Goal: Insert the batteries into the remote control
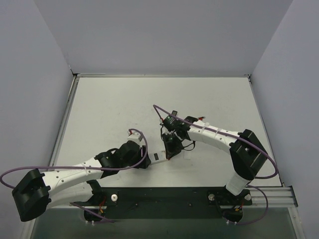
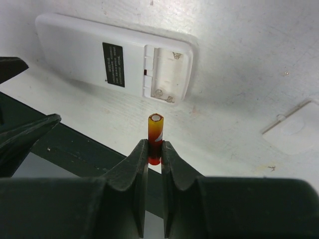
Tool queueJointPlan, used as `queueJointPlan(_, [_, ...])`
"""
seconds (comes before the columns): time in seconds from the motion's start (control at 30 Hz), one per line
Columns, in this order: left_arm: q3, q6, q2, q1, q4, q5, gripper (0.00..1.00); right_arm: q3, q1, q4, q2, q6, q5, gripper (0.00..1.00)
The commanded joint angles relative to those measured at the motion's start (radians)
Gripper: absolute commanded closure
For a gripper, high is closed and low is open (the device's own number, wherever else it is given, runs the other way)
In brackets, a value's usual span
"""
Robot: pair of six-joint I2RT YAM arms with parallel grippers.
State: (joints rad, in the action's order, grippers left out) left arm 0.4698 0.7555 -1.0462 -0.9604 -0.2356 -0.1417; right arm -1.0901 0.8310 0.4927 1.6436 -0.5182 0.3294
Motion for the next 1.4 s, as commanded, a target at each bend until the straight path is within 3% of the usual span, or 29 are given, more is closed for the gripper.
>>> queueJointPlan(0.0, [-0.013,0.036,0.067,0.003,-0.024,-0.088,0.34,-0.082,-0.004,0.096,0.048,0.043,-0.016,1.0])
queueJointPlan(0.2, [-0.033,0.044,0.1,0.008,-0.027,-0.107,0.34,-0.132,-0.001,0.133,0.105,0.053,-0.013,1.0])
queueJointPlan(0.9, [-0.071,0.048,0.149,0.011,-0.019,-0.116,0.34,-0.209,0.0,0.173,0.223,0.006,-0.07,0.82])
queueJointPlan(1.37, [-0.083,0.044,0.179,0.014,-0.019,-0.119,0.34,-0.22,0.033,0.19,0.196,0.009,-0.125,0.82])
